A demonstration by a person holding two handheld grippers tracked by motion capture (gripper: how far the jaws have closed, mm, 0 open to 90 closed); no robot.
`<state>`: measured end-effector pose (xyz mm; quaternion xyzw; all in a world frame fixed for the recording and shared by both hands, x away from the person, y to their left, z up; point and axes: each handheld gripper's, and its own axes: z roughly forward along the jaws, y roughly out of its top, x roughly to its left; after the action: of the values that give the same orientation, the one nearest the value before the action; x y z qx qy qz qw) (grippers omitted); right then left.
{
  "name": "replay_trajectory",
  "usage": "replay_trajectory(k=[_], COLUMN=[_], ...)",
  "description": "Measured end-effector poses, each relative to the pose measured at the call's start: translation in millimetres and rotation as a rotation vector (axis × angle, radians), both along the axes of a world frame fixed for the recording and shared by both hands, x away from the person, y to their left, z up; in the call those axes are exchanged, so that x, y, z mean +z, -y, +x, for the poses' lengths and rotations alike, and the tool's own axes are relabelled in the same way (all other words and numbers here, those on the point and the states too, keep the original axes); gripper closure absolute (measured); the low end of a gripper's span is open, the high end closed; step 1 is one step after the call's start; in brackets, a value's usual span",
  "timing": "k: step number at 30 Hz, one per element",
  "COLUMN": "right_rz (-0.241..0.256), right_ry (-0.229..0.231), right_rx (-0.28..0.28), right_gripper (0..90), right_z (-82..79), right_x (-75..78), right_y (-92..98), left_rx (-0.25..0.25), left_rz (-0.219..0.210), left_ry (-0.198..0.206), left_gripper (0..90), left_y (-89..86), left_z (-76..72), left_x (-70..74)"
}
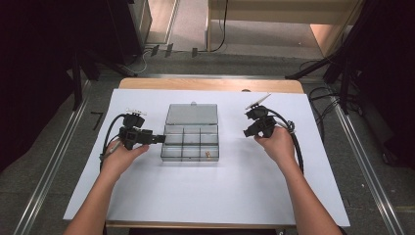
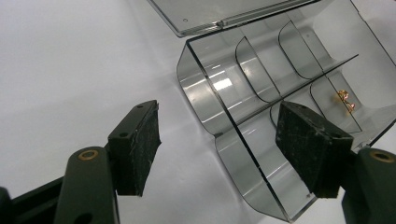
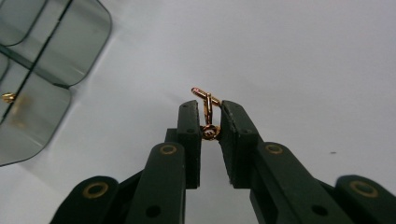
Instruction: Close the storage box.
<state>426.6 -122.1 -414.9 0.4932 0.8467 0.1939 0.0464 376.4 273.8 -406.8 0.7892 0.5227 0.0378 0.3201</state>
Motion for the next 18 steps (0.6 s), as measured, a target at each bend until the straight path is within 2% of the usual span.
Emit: replay_trajectory(k=[2, 8, 18], right_rz=[0.017, 0.015, 0.016], right_ry=[-0.003, 0.000, 0.003], right_rx=[0.004, 0.034, 0.086], right_gripper=[80.1, 80.2, 80.1], right_z=[-2.4, -9.9, -23.8], right_x=[-0.1, 1.7, 5.0], right_y=[-3.5, -13.8, -30.2], left_rx=[0.005, -0.010, -0.029], left_rz=[-0.005, 0.000, -0.020], left_ry=[-0.002, -0.002, -0.004], left_gripper=[31.4, 31.4, 31.5], left_y=[1.0, 4.4, 10.7], left_z=[0.9, 3.1, 4.6], left_x=[0.0, -0.2, 0.6])
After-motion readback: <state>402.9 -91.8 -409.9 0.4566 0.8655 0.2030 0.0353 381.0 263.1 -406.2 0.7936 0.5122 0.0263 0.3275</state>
